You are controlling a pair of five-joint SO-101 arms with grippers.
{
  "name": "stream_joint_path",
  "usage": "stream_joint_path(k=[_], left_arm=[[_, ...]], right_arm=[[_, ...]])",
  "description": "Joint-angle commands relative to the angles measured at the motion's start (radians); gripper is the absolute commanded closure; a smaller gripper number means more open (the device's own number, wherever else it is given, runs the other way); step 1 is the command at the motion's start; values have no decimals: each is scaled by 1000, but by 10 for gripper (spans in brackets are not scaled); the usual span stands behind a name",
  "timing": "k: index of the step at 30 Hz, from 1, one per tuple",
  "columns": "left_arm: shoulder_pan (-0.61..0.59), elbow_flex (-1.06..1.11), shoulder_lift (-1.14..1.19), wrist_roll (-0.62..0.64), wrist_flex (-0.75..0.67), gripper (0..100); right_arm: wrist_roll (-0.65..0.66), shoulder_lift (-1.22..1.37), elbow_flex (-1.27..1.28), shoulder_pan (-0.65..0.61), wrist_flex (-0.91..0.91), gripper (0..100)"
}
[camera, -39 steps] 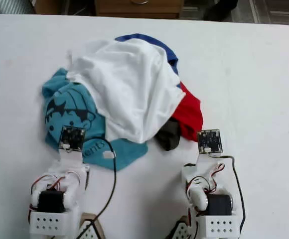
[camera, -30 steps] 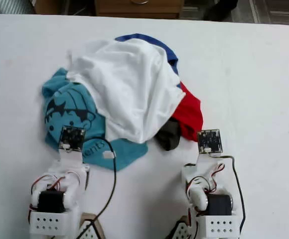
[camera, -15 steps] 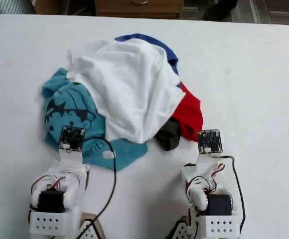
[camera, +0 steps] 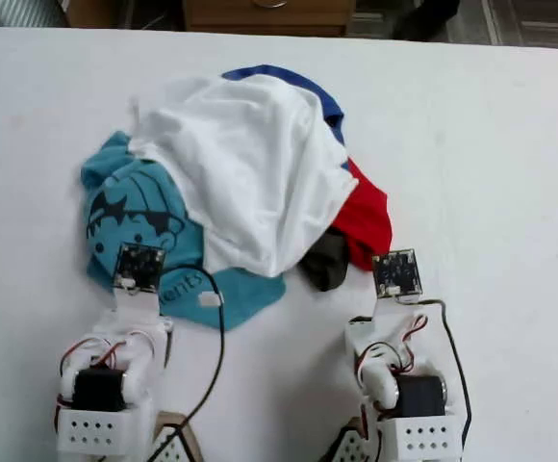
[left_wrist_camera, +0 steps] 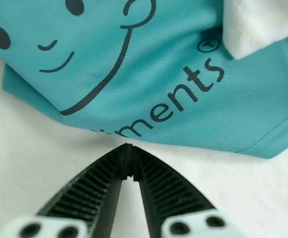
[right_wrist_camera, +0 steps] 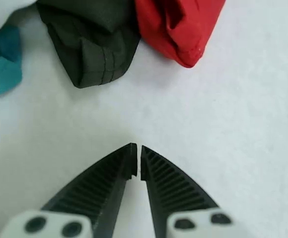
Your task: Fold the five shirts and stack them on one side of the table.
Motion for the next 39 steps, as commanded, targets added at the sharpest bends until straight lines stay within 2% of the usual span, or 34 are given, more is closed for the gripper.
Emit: stream_joint_path(k=[1, 6, 11, 15, 25, 30, 39], left_arm=[[9, 21, -6, -8, -2, 973], [9, 21, -6, -8, -2, 973], [9, 21, -6, -8, -2, 973], [9, 21, -6, -8, -2, 973], [9, 21, -6, -8, -2, 973], [9, 21, -6, -8, -2, 973], [9, 21, -6, -8, -2, 973]], right_arm=[[6, -12, 9, -7, 8, 978], [12, -12, 9, -114, -82, 978], [12, -12, 9, -222, -257, 978], [6, -10, -6, -340, -282, 978], [12, 31, -316, -363, -231, 978], [12, 292, -497, -363, -297, 978], [11, 1072, -1008, -364, -257, 978]])
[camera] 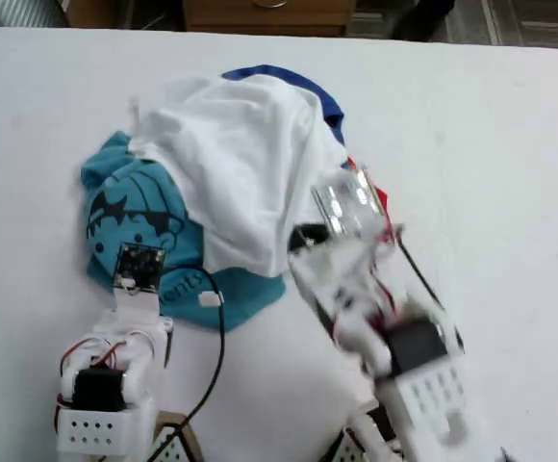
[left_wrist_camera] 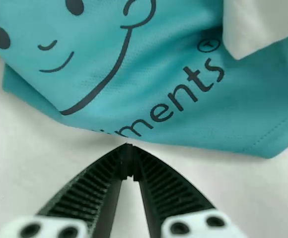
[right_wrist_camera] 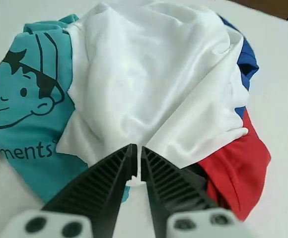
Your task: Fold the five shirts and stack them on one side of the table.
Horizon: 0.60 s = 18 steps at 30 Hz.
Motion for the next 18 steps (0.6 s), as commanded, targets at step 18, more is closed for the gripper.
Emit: stream_joint_path(k=[18], left_arm=[[9, 21, -6, -8, -2, 973]], right_arm=[[106, 816, -485, 2, 21, 891]])
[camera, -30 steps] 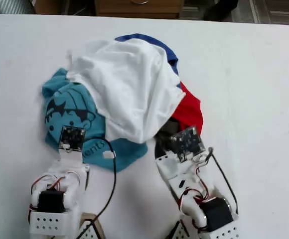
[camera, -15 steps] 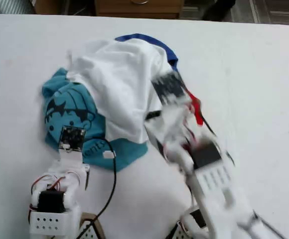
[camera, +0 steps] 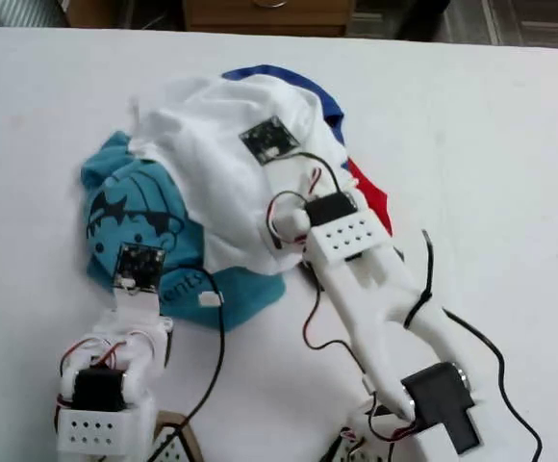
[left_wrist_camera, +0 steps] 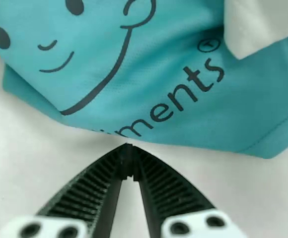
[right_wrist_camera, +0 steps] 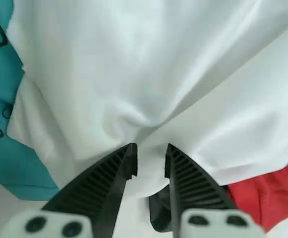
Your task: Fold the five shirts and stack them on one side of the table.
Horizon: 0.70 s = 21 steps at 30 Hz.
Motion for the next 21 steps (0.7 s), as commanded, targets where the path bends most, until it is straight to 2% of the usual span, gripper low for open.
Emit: stream_joint_path(k=[1, 9, 14, 21], left_arm=[[9, 21, -6, -8, -2, 973], [9, 21, -6, -8, -2, 973], [9, 21, -6, -8, -2, 973], [9, 21, -6, -8, -2, 973]], right_arm=[[9, 2, -124, 12, 2, 890], [3, 147, -327, -18, 8, 858], [9, 254, -334, 10, 8, 751], [9, 288, -334, 33, 56, 738]])
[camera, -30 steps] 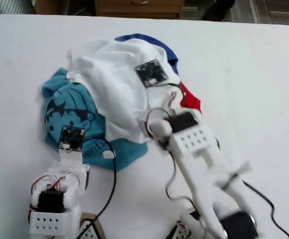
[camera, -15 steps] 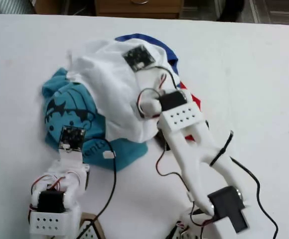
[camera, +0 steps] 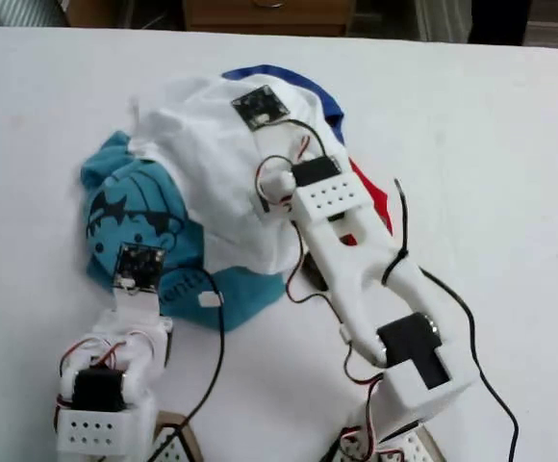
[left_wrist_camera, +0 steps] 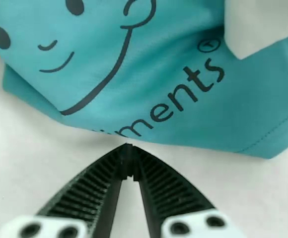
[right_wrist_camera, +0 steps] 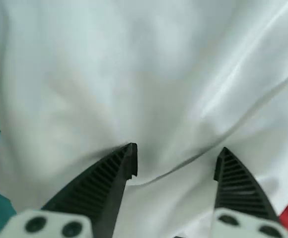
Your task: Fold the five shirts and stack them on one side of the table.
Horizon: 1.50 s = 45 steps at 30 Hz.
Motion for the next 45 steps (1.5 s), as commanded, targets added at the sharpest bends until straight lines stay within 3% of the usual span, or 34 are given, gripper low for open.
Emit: stream_joint_path(k=[1, 7, 13, 18, 28, 37, 45], left_arm=[[9, 21, -6, -8, -2, 973], [9, 21, -6, -8, -2, 973], [9, 21, -6, -8, -2, 973], [9, 21, -6, -8, -2, 973], [9, 21, -6, -8, -2, 973], [15, 21, -6, -9, -2, 973], [101, 21, -6, -6, -2, 973]], right_arm=[[8, -1, -41, 8, 33, 738], [9, 97, -26, 13, 36, 742], [78, 209, -32, 91, 28, 904], [153, 208, -29, 130, 39, 917], [157, 39, -198, 125, 311, 600], [157, -251, -377, 159, 585, 598], [158, -481, -362, 349, 733, 598]])
